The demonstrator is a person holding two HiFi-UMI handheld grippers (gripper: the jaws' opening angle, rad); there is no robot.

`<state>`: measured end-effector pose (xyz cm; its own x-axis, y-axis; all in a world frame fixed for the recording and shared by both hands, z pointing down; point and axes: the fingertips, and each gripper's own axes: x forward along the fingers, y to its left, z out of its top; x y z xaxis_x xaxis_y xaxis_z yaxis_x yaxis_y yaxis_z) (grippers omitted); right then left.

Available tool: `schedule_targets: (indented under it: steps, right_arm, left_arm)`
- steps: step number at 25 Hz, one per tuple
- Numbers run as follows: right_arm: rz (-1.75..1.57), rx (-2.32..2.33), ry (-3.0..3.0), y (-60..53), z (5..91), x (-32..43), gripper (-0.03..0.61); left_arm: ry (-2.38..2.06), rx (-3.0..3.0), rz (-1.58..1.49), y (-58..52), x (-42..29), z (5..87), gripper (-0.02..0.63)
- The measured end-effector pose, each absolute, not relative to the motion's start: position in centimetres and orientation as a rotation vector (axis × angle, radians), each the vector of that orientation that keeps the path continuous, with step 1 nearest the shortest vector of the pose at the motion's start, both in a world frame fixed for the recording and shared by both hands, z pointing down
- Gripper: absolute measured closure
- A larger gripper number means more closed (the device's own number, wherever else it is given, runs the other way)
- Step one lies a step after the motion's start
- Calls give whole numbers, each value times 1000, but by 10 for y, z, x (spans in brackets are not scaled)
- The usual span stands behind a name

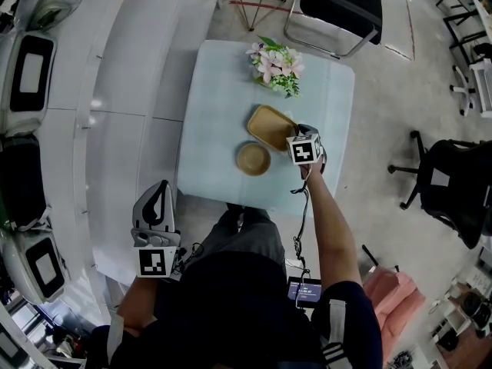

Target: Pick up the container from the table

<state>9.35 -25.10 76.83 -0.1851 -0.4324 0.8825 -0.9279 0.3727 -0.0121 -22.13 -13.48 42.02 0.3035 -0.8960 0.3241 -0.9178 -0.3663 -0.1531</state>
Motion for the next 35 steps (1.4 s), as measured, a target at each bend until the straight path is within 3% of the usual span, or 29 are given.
schedule_targets:
  steps: [35]
  right_arm:
    - [746, 1345, -1779, -249, 724, 120, 560]
  left_arm:
    - [-1712, 2507, 536, -138, -221, 419, 611]
